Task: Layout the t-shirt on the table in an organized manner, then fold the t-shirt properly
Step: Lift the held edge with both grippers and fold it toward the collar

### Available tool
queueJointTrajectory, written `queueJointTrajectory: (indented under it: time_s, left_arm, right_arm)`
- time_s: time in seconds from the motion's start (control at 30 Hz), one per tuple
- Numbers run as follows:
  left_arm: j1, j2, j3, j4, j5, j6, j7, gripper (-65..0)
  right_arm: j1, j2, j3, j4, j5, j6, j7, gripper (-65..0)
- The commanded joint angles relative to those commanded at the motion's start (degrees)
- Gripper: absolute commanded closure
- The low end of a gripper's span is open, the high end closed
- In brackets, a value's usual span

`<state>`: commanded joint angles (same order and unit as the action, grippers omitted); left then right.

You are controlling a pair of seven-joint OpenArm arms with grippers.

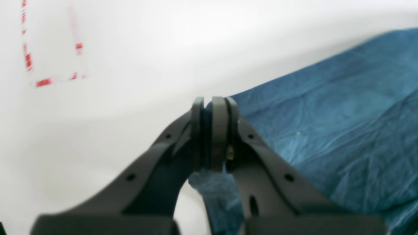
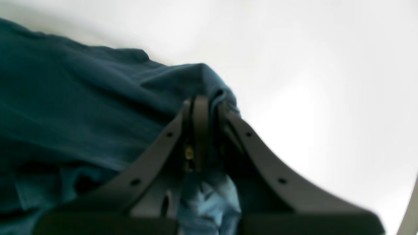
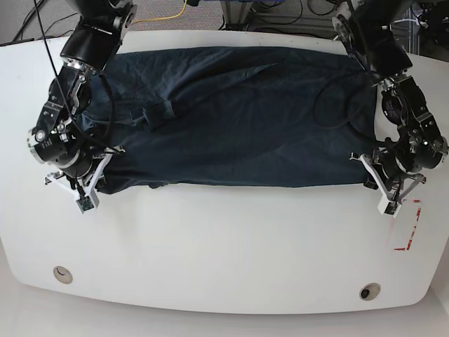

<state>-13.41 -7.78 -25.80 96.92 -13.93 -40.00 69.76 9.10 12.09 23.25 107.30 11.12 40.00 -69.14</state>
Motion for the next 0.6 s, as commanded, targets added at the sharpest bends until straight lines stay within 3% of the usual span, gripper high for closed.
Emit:
queueJointTrajectory:
  time_s: [0.23, 0.47, 0.6]
  left_arm:
    - [5.63, -2.46, 0.00, 3.25, 0.00, 0.00, 0.00, 0.0]
    - [10.64, -3.87, -0.18, 5.63, 0.00, 0.00, 0.00, 0.0]
    - [13.98, -4.22, -0.26, 5.71, -0.09, 0.00, 0.00, 0.0]
  right_arm:
    - [-5.89, 0.00, 0.18, 5.45, 0.00, 0.00, -4.40, 0.0]
    - [-12.40, -0.09, 0.18, 8.35, 0.00, 0.00, -4.57, -0.2]
    - [-15.91, -2.20, 1.49, 8.35, 0.00, 0.00, -4.66, -0.5]
